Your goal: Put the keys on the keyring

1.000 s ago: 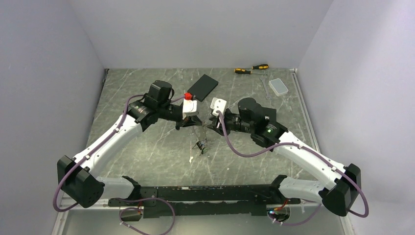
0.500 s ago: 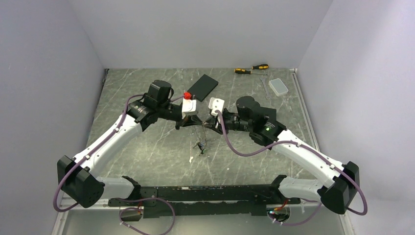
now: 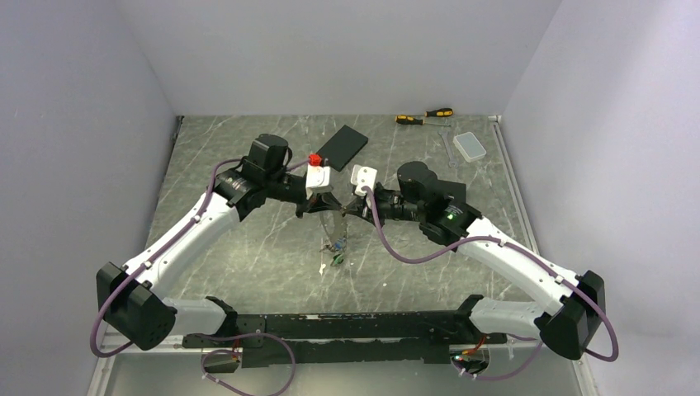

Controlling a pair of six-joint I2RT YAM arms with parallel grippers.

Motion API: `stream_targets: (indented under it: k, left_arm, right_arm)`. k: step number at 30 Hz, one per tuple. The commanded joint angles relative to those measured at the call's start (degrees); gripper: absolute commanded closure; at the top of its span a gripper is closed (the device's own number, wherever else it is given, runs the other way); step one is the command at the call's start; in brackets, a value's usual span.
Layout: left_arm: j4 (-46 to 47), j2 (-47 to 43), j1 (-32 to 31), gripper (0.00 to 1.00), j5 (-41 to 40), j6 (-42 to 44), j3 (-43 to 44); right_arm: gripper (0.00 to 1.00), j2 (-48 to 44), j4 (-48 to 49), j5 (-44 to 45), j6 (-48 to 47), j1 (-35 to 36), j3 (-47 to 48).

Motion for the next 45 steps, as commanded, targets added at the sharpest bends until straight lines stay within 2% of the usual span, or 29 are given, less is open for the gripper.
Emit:
stream_targets:
  k: [1,5,10,18,22,24,27,32,36,42,45]
  left_arm:
    - [3.89,-1.22,0.26,1.00,2.49,-1.82,2.64]
    - [4.70,-1.24,0.44,1.00,2.44,-3.17,2.92]
    - [9.77,-1.50,0.55,1.00,3.07,-9.87,2.11]
    - [11.32,-1.69,0.55,1.00,1.80,-13.13,2.38]
    - [13.18,-1.94,0.54,1.00,1.83,-15.10,2.14]
    - [14.14,-1.95,0.54,1.00,1.27,-16.59,2.20]
    - [17.23,-1.78,0.56,1.00,-0.48,-22.23,1.69]
    - [32.55,-2.20,0.55,1.00,-2.40,-37.76,-2.20]
    - [34.18,-2.49,0.57,1.00,-6.19,-41.84,-2.46]
    - [46.35,-4.14,0.57,1.00,-16.18,-53.52,-7.46]
    - [48.90,-4.54,0.56,1.00,-20.79,-55.87,-8.37]
  right_arm:
    - [0.98,-0.48,0.26,0.05,-0.26,-0.16,2.40]
    - [0.98,-1.48,0.75,0.30,-0.15,-0.19,0.98]
    - [0.98,-1.83,0.55,0.65,-0.02,-0.07,0.69]
    - [0.90,-3.56,1.92,0.60,-0.01,-0.06,-0.69]
    - [0.99,-3.65,2.40,-0.08,0.09,-0.06,-0.76]
    - [1.00,-3.62,2.31,-0.03,0.00,-0.06,-0.65]
    - [1.00,-4.06,2.97,0.79,-0.12,-0.02,-1.01]
    - [1.00,-4.54,4.77,3.58,-0.45,0.01,-1.27]
    - [1.00,-5.42,7.14,5.19,-0.29,0.00,-1.99]
    - [1.00,-6.42,12.82,9.17,0.08,0.01,-3.81]
    - [1.00,-6.28,16.81,9.19,-0.07,-0.02,-5.12]
